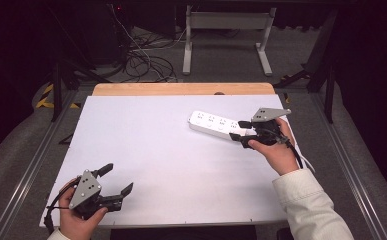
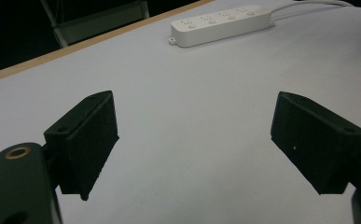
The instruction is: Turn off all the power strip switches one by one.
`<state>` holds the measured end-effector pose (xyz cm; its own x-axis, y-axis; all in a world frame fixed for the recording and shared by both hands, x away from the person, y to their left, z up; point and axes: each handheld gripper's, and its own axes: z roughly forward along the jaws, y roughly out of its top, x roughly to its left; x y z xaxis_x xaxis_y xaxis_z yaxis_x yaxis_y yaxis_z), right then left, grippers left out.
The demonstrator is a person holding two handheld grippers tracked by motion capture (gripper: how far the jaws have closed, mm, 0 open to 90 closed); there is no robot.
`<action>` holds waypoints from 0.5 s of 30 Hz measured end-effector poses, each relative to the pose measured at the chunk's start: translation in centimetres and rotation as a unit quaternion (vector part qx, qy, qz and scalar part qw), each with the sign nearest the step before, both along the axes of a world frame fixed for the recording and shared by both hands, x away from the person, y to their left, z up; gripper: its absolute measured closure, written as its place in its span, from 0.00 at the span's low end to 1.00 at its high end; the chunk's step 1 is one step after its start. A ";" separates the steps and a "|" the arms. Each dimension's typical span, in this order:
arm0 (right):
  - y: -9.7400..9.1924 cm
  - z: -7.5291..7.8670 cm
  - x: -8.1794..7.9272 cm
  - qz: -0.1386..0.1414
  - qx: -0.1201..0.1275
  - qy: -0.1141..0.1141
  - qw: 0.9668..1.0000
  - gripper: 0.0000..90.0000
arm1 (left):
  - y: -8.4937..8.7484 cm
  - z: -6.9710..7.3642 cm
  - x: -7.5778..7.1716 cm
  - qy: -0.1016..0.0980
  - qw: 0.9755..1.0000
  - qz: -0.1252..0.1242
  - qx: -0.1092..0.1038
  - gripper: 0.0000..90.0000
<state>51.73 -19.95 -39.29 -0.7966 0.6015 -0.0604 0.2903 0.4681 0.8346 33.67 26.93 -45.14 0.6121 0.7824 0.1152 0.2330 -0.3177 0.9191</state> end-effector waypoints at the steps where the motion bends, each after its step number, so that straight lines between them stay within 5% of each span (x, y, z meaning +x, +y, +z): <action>1: 0.1 -0.2 0.4 -0.003 -0.003 0.002 1.000 0.50 | 0.0 0.0 0.0 0.000 1.000 0.000 0.000 0.17; 8: 0.6 -0.7 1.2 -0.005 -0.004 0.008 1.000 0.55 | 0.2 0.1 0.0 -0.002 1.000 0.002 -0.003 0.17; 14: 0.6 -0.9 1.7 -0.011 -0.017 -0.023 1.000 0.62 | 0.2 0.1 0.0 0.001 1.000 0.005 -0.009 0.17; 15: 0.5 -1.0 1.9 -0.011 -0.014 -0.026 0.999 0.69 | 0.2 0.1 0.0 -0.001 1.000 0.004 -0.006 0.17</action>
